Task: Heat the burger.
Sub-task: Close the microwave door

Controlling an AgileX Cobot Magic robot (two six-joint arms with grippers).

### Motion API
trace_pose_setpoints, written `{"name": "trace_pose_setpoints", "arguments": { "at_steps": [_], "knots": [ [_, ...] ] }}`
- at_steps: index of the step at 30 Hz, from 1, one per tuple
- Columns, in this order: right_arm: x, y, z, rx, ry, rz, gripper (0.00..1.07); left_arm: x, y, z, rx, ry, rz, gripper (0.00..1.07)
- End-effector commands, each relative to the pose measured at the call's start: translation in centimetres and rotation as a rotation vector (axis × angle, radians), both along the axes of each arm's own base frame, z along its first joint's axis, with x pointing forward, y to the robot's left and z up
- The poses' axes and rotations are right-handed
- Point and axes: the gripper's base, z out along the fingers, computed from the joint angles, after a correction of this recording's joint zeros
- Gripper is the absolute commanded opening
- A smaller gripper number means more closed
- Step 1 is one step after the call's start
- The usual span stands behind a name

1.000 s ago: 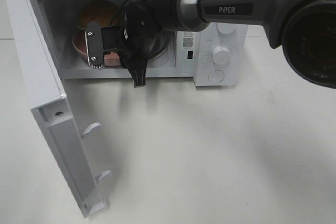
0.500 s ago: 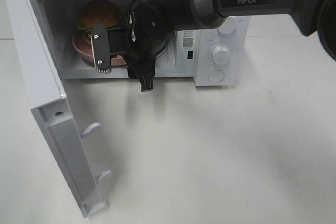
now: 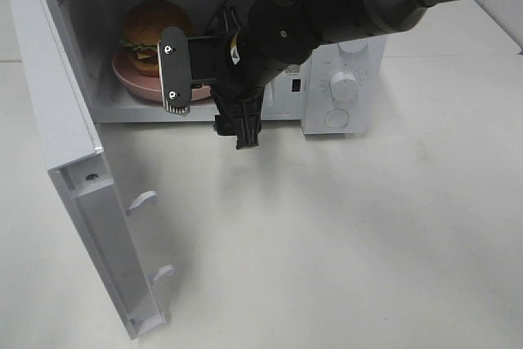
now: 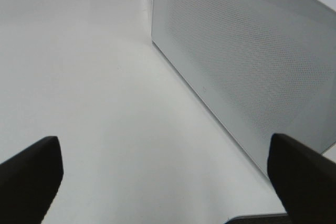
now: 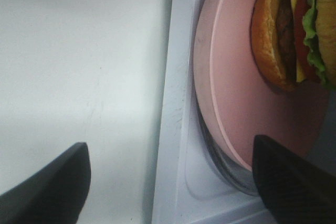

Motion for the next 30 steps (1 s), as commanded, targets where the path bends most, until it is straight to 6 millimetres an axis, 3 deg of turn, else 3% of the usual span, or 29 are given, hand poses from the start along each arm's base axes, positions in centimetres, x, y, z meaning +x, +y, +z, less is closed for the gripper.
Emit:
{"name": "trace_pose_setpoints", "arguments": {
  "at_steps": [1,21,30],
  "knots": [
    [-0.7,-0.7,0.9,0.012,-0.008,-0.007,0.81,0.0,0.0,0.0,0.002,-0.012,-0.002,0.98],
    [-6.8,-5.6,3.4,0.071,0.028,-0.069,0.76,0.0,0.0,0.0,0.002,-0.012,-0.002,0.98],
    [-9.8,-8.0,5.6,0.154,0.030,-0.139,0.76,0.0,0.0,0.0,0.002,-0.012,-0.002,0.98]
  ]
}}
